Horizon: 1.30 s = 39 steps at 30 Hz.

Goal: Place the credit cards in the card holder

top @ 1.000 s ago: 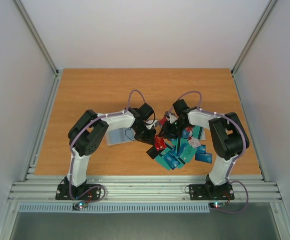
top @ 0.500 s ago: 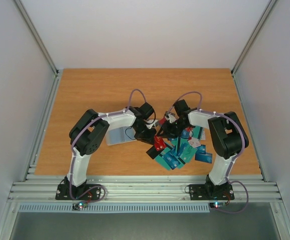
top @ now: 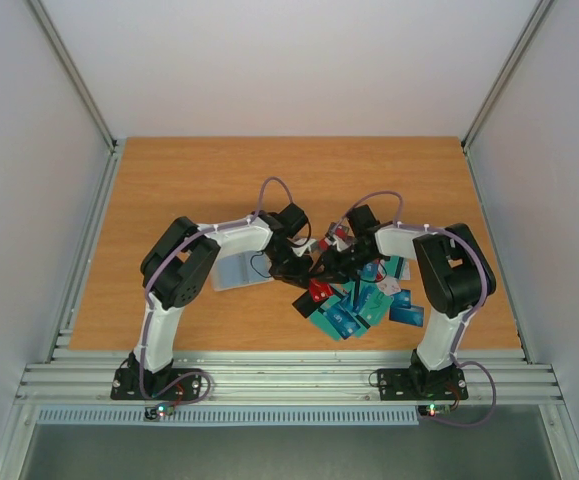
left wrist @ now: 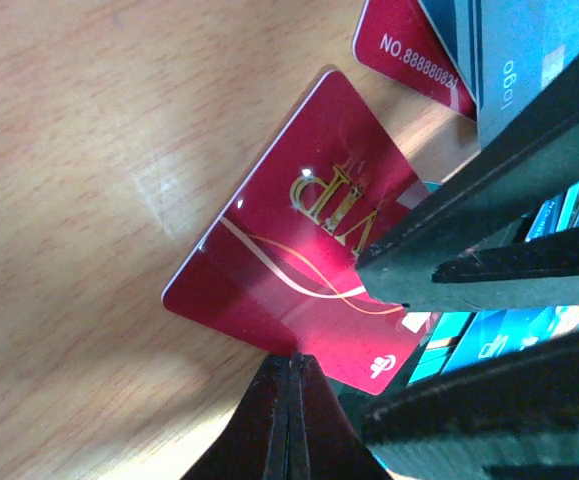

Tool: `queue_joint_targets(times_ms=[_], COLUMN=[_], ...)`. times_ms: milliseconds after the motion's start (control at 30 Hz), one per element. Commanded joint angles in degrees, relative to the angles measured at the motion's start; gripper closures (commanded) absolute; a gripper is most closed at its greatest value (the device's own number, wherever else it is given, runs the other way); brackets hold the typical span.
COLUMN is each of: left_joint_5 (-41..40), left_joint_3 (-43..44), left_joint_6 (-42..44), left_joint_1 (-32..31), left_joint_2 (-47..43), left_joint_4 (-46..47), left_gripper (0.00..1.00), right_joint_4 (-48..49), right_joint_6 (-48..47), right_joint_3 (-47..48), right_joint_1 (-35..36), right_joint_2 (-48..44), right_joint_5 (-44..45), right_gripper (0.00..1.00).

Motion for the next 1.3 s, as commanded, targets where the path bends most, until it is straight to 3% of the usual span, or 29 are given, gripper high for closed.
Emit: queue_joint_targets(times_ms=[0, 200, 467, 600, 733, 867, 1067, 1267], left_joint_5=[-8.2, -8.3, -7.6, -7.1, -8.8, -11.5, -12.9, -12.5], left_joint_3=[-2.7, -2.8, -7.2, -10.4, -11.0, -11.1, -14.8, -16.8], left_joint_6=[1.3, 1.0, 0.0, -1.4, -3.6, -7.6, -23.1, -31.9], left_joint_1=[-0.1, 0.0, -0.1, -0.2, -0.5, -0.8, -0.9, -0.8], left_joint_2=[5.1, 0.7, -8.0, -10.6, -10.8, -11.9, -14.7, -14.4], left_joint_4=[1.3, 1.0, 1.8, 4.2, 4.8, 5.5, 13.6, 19.2], left_gripper=[0.99, 0.99, 0.97, 0.97, 0.97, 0.88, 0.58, 0.47], right_joint_4=[-1.3, -7.2, -14.1, -14.5, -13.9, -11.0, -8.7, -7.3], right_joint_6=[0.1, 0.5, 4.9, 7.7, 6.4, 4.1, 0.7, -0.6], right_joint_3=[0.2, -1.3, -10.1, -13.6, -12.7, -10.3, -4.1, -0.2], right_joint_1=[0.3, 0.3, 0.3, 0.3, 0.3, 0.3, 0.3, 0.3], right_joint_2=[-4.0, -11.9, -24.8, -29.1, -27.8, -24.3, -15.8, -9.4], right_joint_5=[-2.7, 4.8, 18.7, 20.1, 19.2, 17.4, 15.8, 14.8], right_gripper=[0.67, 0.67, 0.65, 0.63, 0.59, 0.55, 0.54, 0.54])
